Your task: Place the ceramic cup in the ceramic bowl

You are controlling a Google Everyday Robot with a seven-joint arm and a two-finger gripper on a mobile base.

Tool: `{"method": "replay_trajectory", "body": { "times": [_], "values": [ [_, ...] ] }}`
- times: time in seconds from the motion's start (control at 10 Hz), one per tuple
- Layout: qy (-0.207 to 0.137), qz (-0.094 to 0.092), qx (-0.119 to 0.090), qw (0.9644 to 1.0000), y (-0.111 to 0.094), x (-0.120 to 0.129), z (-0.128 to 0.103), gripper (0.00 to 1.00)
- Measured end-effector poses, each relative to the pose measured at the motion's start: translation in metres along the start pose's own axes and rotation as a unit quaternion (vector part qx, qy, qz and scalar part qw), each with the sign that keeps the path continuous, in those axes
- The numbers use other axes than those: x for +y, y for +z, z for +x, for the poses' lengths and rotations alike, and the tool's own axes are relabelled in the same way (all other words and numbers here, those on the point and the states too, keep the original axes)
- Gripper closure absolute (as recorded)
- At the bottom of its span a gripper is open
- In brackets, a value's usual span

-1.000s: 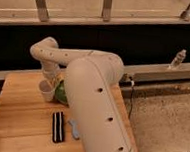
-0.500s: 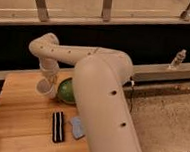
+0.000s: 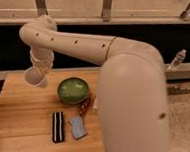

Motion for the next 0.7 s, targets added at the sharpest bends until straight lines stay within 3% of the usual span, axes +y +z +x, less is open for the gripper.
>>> {"method": "replay_trajectory", "body": {
  "times": [0.2,0.4,0.7],
  "values": [
    [0.011,0.007,-0.036,0.9993,-0.043,-0.010,-0.013,0.92],
    [0.032,0.012,-0.055,0.9979,-0.072,-0.036,-0.027,0.92],
    [0.070,0.009,-0.053,0.9961,-0.076,-0.075,-0.037,0.92]
  ]
}}
